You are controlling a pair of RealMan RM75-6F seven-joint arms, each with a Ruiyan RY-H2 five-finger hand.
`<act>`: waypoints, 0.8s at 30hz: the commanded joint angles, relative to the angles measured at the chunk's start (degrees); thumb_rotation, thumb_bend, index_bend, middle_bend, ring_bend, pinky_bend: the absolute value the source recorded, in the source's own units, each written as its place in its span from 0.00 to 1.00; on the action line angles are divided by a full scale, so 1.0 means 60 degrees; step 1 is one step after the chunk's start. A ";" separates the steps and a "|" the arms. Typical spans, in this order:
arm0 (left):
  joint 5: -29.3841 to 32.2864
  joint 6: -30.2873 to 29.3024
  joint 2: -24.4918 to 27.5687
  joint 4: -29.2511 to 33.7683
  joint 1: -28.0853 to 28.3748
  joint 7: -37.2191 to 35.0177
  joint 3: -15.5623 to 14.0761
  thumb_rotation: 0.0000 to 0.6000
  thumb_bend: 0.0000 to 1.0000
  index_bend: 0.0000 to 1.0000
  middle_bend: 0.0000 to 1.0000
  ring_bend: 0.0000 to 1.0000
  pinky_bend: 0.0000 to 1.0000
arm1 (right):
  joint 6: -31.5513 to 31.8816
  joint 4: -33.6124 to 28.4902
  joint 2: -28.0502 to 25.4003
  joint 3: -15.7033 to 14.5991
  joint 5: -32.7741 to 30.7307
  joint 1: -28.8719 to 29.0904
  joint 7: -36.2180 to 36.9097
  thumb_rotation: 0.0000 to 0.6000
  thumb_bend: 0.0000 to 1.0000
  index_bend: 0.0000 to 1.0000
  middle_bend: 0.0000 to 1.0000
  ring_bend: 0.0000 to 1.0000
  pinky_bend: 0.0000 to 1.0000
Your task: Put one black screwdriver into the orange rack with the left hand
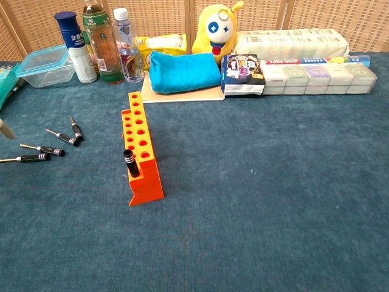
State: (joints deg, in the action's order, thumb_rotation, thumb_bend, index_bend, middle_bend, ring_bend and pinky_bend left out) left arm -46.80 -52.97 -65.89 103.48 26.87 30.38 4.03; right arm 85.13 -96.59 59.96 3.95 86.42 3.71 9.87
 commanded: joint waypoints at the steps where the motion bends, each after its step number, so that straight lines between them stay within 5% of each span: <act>1: 0.1256 0.0049 -0.0218 0.0112 0.0729 0.0975 -0.0089 1.00 0.25 0.19 1.00 1.00 1.00 | 0.0016 -0.0007 -0.0013 0.0005 0.0002 -0.0006 0.0023 1.00 0.00 0.04 0.10 0.12 0.11; 24: 0.3195 -0.0791 -0.0968 0.0025 0.1831 0.2112 -0.0669 1.00 0.25 0.19 1.00 1.00 1.00 | 0.0028 0.0019 -0.0123 0.0058 -0.0094 -0.0037 0.0295 1.00 0.00 0.04 0.10 0.12 0.11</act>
State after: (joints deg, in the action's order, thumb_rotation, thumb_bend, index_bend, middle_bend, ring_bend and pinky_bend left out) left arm -27.69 -57.64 -71.65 103.62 37.79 43.01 0.09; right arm 85.29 -96.48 59.22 4.30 85.86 3.49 11.65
